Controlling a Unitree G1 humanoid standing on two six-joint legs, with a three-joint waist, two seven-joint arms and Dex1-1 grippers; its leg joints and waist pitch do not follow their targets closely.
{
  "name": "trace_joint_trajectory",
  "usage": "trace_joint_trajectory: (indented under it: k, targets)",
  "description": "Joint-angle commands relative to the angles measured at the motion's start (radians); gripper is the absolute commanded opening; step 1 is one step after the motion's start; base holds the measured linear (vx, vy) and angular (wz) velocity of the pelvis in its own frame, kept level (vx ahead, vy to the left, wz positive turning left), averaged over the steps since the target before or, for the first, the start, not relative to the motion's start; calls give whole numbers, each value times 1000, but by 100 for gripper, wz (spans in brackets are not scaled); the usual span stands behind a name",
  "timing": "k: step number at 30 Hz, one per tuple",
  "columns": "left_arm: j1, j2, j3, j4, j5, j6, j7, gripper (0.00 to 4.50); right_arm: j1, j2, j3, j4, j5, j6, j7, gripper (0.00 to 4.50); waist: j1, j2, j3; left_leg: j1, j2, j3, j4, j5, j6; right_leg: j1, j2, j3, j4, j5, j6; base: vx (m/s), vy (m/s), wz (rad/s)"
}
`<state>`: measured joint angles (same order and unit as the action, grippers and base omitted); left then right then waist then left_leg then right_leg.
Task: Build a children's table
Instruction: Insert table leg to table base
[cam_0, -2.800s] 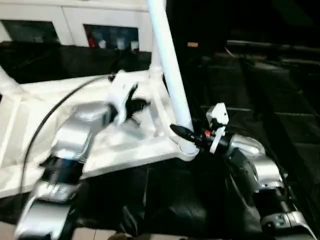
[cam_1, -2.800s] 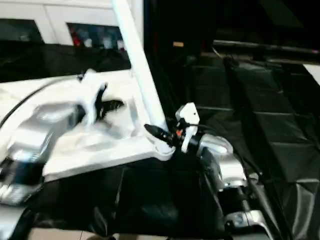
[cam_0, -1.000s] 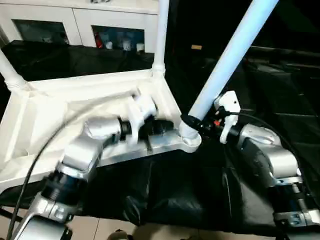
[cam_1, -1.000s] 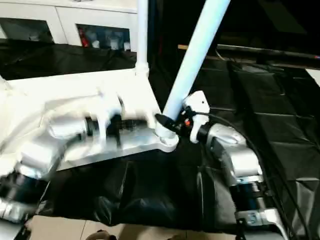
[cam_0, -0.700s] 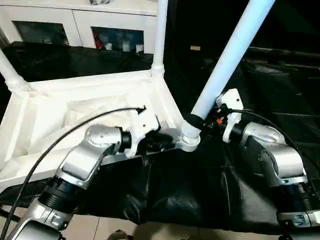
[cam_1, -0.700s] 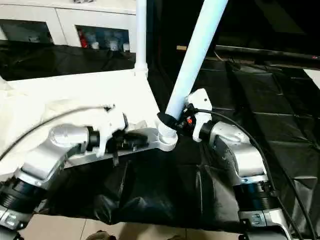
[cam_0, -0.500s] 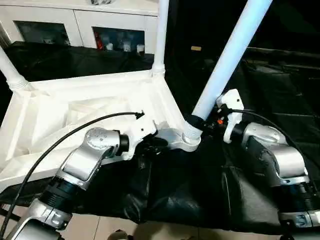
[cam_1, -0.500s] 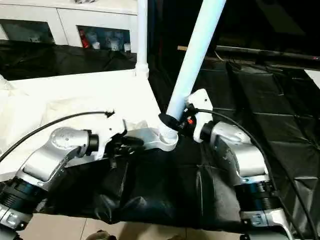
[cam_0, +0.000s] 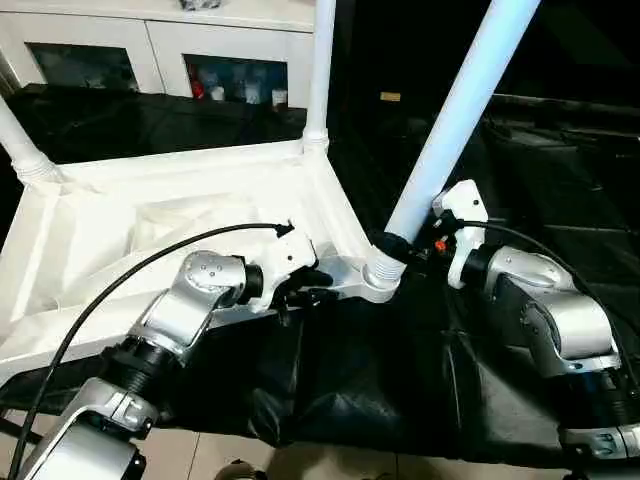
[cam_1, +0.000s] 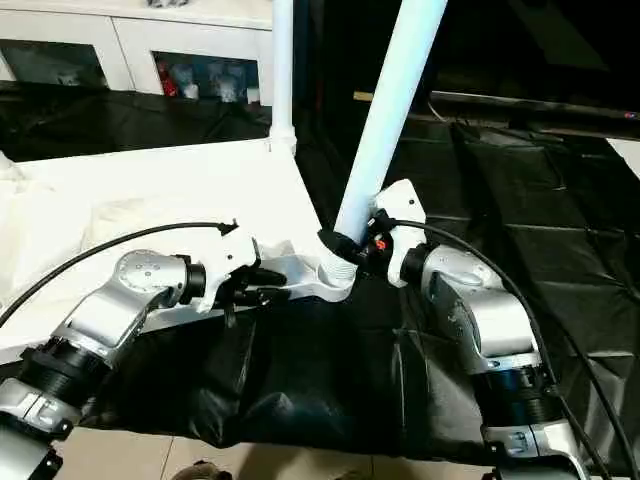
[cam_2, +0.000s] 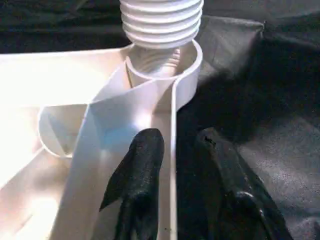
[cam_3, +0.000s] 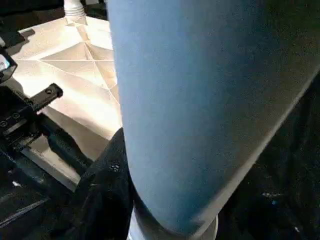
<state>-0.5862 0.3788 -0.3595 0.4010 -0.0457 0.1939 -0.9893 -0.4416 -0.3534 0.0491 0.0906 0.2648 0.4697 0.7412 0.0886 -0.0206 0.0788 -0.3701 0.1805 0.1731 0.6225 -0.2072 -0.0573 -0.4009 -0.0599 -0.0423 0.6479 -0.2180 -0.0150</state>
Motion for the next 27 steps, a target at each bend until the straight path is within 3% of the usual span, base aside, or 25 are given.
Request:
trace_joint_trajectory:
  k: [1, 10, 12, 15, 18, 22, 23, 27]
  targets:
    - [-17, -3, -3, 9, 11, -17, -1, 146, 2, -6, 2, -20, 2, 5, -3, 187, 2, 4, -88, 12, 44, -13, -71, -32, 19, 66, -81, 50, -62, 69, -260, 0, 0, 0]
    - [-46, -7, -27, 116, 57, -39, -11, 146, 8, -5, 9, -23, 0, 7, -6, 187, 3, 5, -88, 13, 45, -13, -71, -34, 20, 65, -81, 50, -61, 79, -264, 0, 0, 0]
    - [-52, -6, -29, 134, 60, -38, -30, 112, 9, -5, 11, -22, 0, 6, -6, 187, 3, 5, -88, 12, 45, -13, -71, -35, 19, 65, -82, 50, -62, 73, -265, 0, 0, 0]
    - [-62, -9, -25, 155, 69, -44, -33, 108, 9, -5, 12, -21, 0, 6, -5, 187, 3, 5, -88, 12, 45, -13, -71, -33, 20, 66, -83, 51, -62, 78, -267, 0, 0, 0]
    - [-73, -13, -22, 166, 61, -29, -50, 70, 8, -7, 16, -20, -1, 7, -1, 187, 3, 5, -87, 13, 46, -13, -72, -48, 18, 65, -85, 50, -65, 50, -266, 0, 0, 0]
    - [-85, -9, -38, 177, 72, -15, -76, 50, 4, -12, 23, -17, -3, 10, 6, 187, 3, 4, -87, 13, 46, -13, -72, -49, 15, 65, -84, 51, -65, 38, -262, 0, 0, 0]
    - [-88, -7, -42, 179, 75, -12, -83, 25, 1, -14, 26, -14, -4, 13, 9, 187, 4, 7, -86, 13, 46, -13, -73, -53, 15, 64, -84, 51, -67, 27, -261, 0, 0, 0]
    - [-97, -7, -47, 185, 80, 6, -104, 17, -14, -30, 49, 5, -19, 36, 22, 187, 2, 7, -85, 14, 45, -14, -74, -66, 7, 63, -84, 50, -70, 7, -259, 0, 0, 0]
